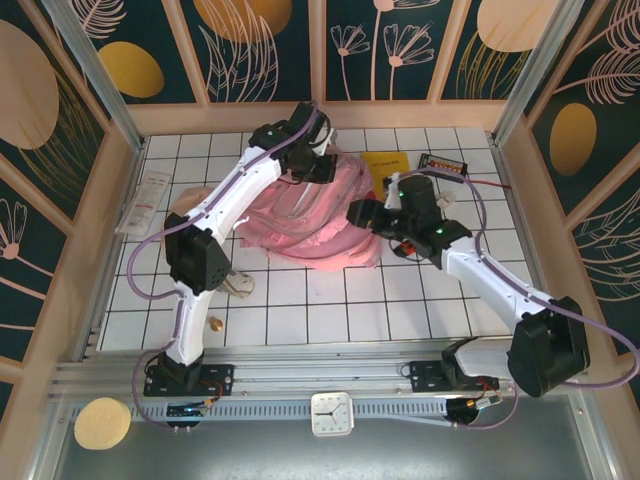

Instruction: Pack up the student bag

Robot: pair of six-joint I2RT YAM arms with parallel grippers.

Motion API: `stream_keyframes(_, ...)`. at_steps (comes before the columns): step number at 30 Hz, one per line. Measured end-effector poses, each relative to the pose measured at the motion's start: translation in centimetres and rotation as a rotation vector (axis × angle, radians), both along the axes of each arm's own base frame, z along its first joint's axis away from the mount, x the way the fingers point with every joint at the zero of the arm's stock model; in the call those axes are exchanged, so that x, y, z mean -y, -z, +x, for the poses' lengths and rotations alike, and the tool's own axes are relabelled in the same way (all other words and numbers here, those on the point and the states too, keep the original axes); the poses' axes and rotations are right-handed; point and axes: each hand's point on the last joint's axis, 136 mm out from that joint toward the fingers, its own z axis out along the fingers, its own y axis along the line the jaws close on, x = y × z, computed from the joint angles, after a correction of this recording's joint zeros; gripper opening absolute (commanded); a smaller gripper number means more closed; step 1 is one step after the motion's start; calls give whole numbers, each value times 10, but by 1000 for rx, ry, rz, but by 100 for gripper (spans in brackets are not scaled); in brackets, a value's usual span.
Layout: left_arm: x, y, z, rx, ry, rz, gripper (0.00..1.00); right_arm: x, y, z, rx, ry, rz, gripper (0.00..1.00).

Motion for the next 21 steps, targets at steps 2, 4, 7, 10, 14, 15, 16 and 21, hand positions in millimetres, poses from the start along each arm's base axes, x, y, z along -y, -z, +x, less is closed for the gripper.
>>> stream_keyframes(2,-4,-2,-2,2,1,3,0,20,1,13,-13,54,3,65)
stream_keyframes(4,-11,-7,-4,7,-4,3,0,46,4,29,-39,129,-4,64)
stream_keyframes(7,-27,-12,-4,10,-21,8,0,83,10,60,-72,226,-45,64)
stream_keyframes(10,-44,-14,-4,18,-43,27,0,103,26,92,-96,265,-113,64)
stream_keyframes(14,-62,0,-10,7,-58,86,0,114,59,115,-148,263,-173,64)
stream_keyframes(15,-66,6,-13,-4,-57,101,3,118,67,120,-162,265,-182,65)
stream_keyframes(16,-69,14,-19,-22,-51,115,27,122,76,124,-176,266,-193,65)
stream_keyframes(21,-63,27,-32,-92,-31,78,82,142,106,154,-195,266,-249,67)
